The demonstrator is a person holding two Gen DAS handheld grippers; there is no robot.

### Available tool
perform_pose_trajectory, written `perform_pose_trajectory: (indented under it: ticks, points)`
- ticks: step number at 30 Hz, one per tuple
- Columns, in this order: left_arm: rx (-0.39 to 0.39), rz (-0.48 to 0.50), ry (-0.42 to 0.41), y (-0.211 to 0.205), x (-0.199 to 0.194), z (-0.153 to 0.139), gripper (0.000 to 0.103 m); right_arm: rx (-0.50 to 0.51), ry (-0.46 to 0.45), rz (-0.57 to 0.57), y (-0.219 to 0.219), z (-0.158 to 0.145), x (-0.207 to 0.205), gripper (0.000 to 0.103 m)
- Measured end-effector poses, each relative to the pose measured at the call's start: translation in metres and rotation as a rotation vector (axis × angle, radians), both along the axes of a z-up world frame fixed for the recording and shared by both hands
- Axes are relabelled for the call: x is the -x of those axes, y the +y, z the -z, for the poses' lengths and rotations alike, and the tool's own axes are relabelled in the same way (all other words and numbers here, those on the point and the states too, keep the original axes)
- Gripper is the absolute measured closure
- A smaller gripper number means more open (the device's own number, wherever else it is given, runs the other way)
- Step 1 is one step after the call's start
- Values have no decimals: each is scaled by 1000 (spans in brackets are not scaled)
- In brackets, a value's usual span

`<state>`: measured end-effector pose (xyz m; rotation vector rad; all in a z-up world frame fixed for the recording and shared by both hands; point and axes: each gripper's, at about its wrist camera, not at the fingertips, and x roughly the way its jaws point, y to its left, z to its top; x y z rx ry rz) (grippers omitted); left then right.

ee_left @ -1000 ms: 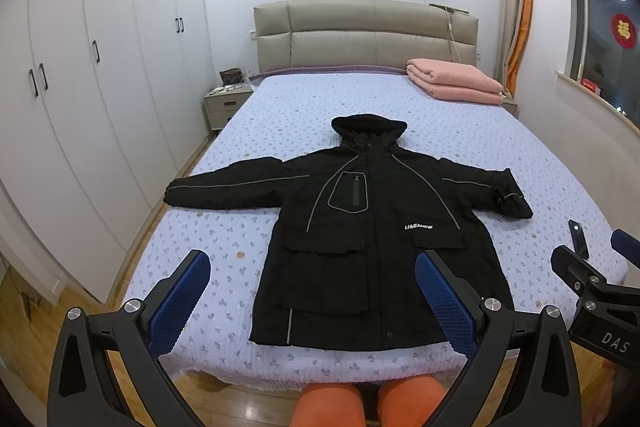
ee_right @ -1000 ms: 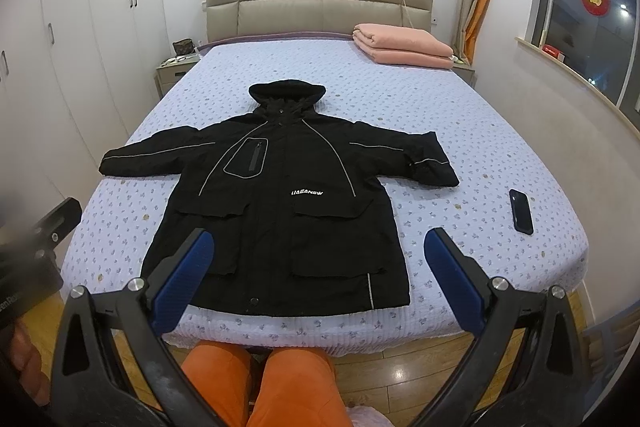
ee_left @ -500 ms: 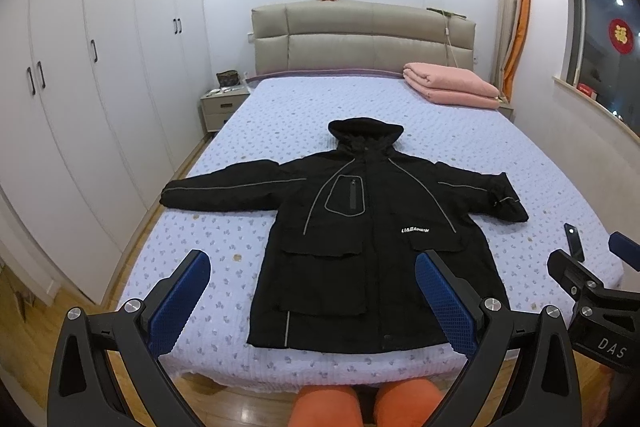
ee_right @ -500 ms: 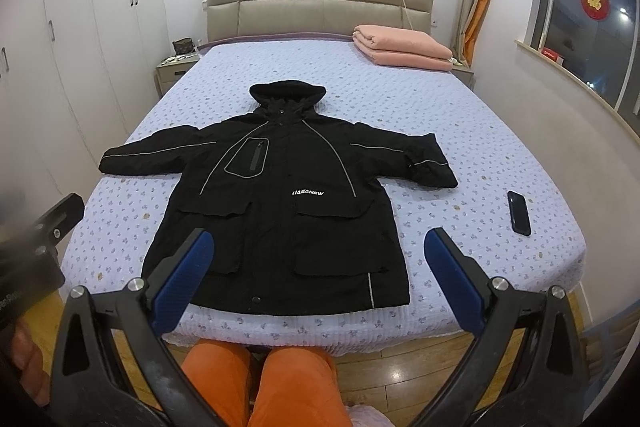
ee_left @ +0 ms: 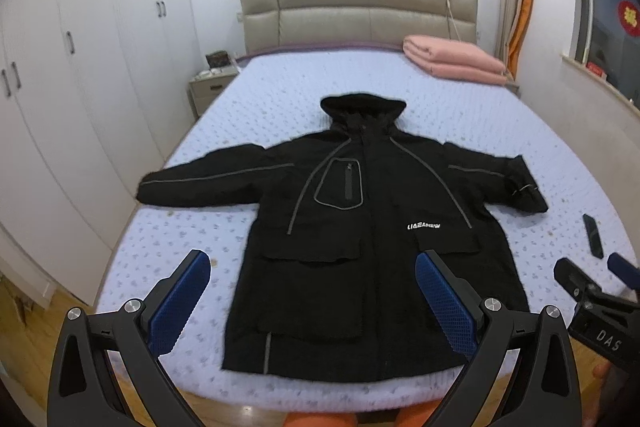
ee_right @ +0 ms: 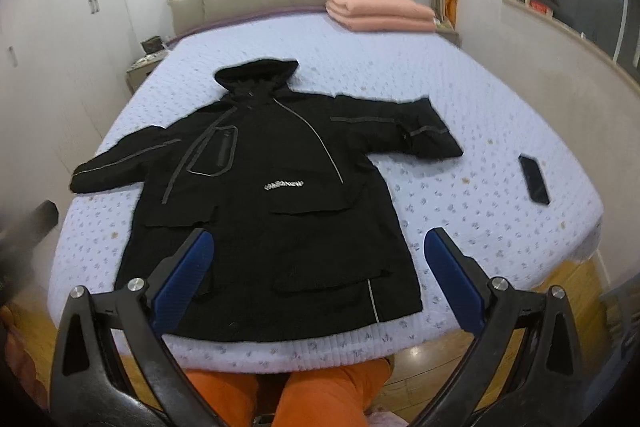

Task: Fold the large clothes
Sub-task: 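Move the right tool to the sleeve cuff nearest it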

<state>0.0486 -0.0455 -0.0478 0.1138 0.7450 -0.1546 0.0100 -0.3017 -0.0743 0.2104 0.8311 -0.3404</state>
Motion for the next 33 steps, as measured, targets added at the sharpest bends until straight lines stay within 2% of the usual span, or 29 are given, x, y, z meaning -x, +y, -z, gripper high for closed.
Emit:
perform_pose_trajectory:
  ticks: [4,8,14,17,20,24,33]
  points:
    - [-52,22,56,-40,-64,46,1,-37,45,54,-39,50,-39,0]
    - [-61,51,103,-83,-130,83,1,-59,104,128,-94,92,-90,0]
    - [-85,64,183,-144,-205,103,1,-24,201,213,-161,114,-151,0]
    - [-95,93,227,-173,-222,105,1,-39,225,232,-188,109,-168,0]
    - [-112,118,264,-202,-233,105,1,9,269,246,-206,104,-182,0]
    - [-117,143,298,-240,-247,105,1,21,311,229,-228,106,-200,0]
    - [-145,151,343,-319,-268,122,1,-64,371,166,-282,141,-238,0]
